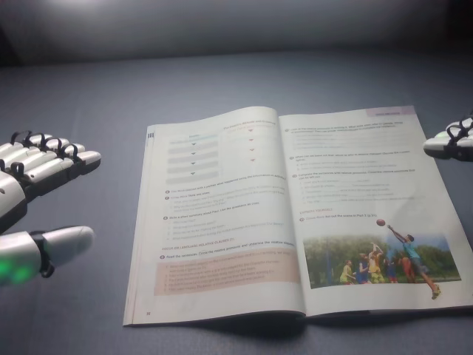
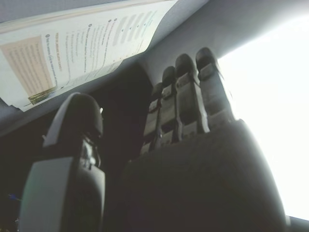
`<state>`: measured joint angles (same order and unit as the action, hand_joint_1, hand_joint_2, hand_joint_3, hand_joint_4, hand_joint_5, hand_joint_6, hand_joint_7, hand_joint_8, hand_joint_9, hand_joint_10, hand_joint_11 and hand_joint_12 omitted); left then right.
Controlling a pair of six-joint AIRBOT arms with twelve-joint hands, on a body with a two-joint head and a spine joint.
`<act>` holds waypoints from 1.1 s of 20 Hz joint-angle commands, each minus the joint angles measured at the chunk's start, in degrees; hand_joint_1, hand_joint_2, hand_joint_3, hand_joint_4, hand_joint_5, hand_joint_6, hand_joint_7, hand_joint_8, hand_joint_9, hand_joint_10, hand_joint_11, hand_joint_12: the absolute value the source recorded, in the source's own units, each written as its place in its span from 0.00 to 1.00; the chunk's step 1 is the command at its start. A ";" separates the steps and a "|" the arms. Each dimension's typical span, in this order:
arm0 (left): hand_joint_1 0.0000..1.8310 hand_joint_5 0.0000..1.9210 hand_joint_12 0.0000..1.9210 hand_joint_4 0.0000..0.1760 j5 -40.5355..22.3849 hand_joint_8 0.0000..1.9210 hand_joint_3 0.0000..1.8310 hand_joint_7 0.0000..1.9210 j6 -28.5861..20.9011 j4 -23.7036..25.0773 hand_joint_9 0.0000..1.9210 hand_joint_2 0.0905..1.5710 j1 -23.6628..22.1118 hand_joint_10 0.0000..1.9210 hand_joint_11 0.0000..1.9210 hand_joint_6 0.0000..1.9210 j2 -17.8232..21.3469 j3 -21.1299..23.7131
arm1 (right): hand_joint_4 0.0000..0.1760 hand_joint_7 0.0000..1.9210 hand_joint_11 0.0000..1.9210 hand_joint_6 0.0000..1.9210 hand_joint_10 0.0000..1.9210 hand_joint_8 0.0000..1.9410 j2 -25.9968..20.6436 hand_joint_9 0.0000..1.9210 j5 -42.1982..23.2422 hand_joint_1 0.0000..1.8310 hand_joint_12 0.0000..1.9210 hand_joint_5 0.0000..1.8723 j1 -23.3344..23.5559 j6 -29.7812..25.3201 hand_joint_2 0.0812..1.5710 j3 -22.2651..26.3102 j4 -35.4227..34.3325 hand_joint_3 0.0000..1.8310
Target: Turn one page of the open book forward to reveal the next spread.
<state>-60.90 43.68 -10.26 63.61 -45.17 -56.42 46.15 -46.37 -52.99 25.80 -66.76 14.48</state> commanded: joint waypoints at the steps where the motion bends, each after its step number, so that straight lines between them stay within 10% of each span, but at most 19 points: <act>1: 0.00 0.07 0.03 0.00 -6.29 0.00 0.01 0.05 -0.06 -0.68 0.02 0.81 -0.49 0.01 0.00 0.01 0.24 -0.17 | 0.00 0.10 0.02 0.00 0.01 0.00 -0.22 0.09 -5.75 0.05 0.17 0.11 0.83 -0.05 0.92 -0.30 -1.87 0.01; 22: 0.00 0.06 0.03 0.00 -5.59 0.00 0.00 0.05 -0.73 -0.22 0.02 0.84 -0.54 0.00 0.00 0.00 -0.49 -0.61 | 0.00 0.05 0.02 0.00 0.00 0.00 2.74 0.04 15.75 0.00 0.07 0.03 9.28 -0.06 0.83 -3.89 15.19 0.00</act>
<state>-59.99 43.27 -9.85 63.61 -45.56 -56.66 49.19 -26.81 -43.88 25.76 -70.28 31.18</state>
